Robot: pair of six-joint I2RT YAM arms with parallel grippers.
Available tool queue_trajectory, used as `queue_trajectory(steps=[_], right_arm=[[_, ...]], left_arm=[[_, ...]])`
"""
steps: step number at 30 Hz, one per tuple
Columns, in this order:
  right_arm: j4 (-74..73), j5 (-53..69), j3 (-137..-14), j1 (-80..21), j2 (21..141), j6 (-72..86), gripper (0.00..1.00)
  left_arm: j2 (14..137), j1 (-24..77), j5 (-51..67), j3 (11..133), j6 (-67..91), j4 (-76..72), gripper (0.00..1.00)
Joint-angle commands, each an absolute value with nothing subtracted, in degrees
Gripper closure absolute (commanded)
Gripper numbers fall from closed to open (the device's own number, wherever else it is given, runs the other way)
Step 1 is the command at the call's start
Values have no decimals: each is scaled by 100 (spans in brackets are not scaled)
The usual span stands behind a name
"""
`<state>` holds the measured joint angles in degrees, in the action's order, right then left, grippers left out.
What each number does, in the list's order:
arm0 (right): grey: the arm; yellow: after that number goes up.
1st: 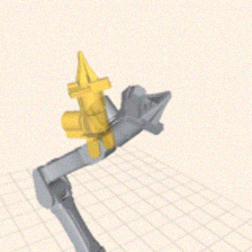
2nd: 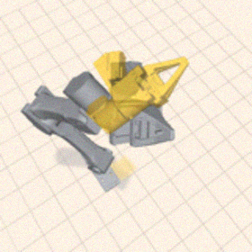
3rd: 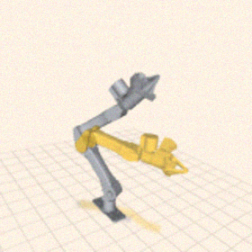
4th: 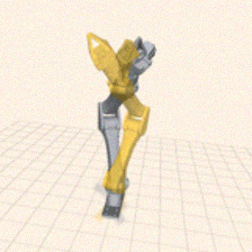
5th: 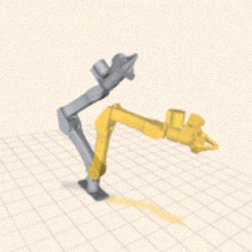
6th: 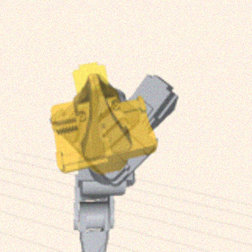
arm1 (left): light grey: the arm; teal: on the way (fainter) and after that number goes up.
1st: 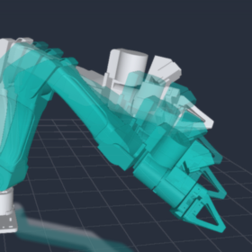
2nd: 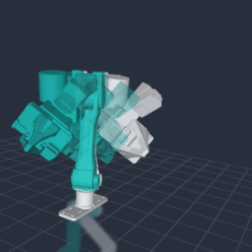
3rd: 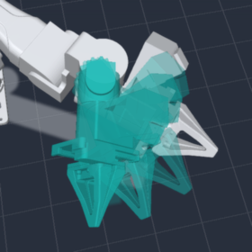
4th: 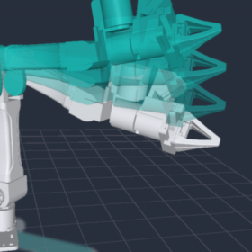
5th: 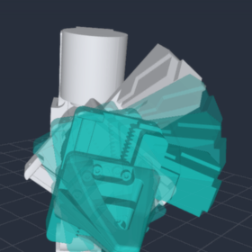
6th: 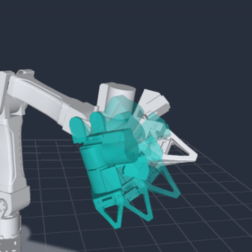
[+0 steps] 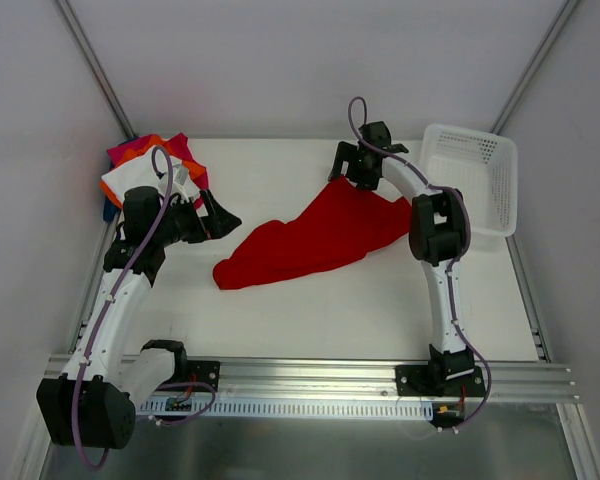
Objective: Fold and stack the t-shirts
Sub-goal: Move the tshirt to the center of the board, then flatten the tshirt out
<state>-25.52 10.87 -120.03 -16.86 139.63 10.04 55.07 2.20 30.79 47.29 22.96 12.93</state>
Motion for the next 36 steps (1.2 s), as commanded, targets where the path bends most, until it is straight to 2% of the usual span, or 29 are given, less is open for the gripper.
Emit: queue_trajectory(steps=[1,7,10,13,14,15,16,17,18,19,29,36], right_arm=[[-2892,923,-11769,-1661,13518,844,1],[-2804,1081,-11646,-1679,13570,879,3],[-2804,1090,-11680,-1687,13666,879,10],[-2804,1134,-11768,-1679,13816,879,30],[-2812,1142,-11803,-1679,13860,879,45],[-2882,1125,-11882,-1679,13939,888,69],[-2918,1116,-11918,-1679,13939,888,69],[-2944,1073,-11953,-1687,14000,879,87],[-3005,1055,-12014,-1670,14036,853,96],[-3032,1020,-12023,-1679,14054,835,100],[-3067,905,-11980,-1652,14010,782,100],[-3015,923,-11507,-1661,13045,721,100]], left_arm=[[5432,211,3067,4746,2153,1266,1],[5423,211,3085,4746,2171,1257,1],[5423,211,3085,4737,2171,1257,1],[5414,211,3085,4737,2171,1257,1],[5431,211,3085,4737,2162,1266,1],[5432,211,3085,4737,2162,1257,1],[5440,211,3076,4737,2162,1257,1],[5440,211,3076,4737,2153,1266,1],[5449,211,3076,4737,2153,1257,1],[5441,211,3085,4746,2153,1266,1],[5458,211,3067,4764,2136,1283,1],[5432,220,3138,4790,2180,1283,1]])
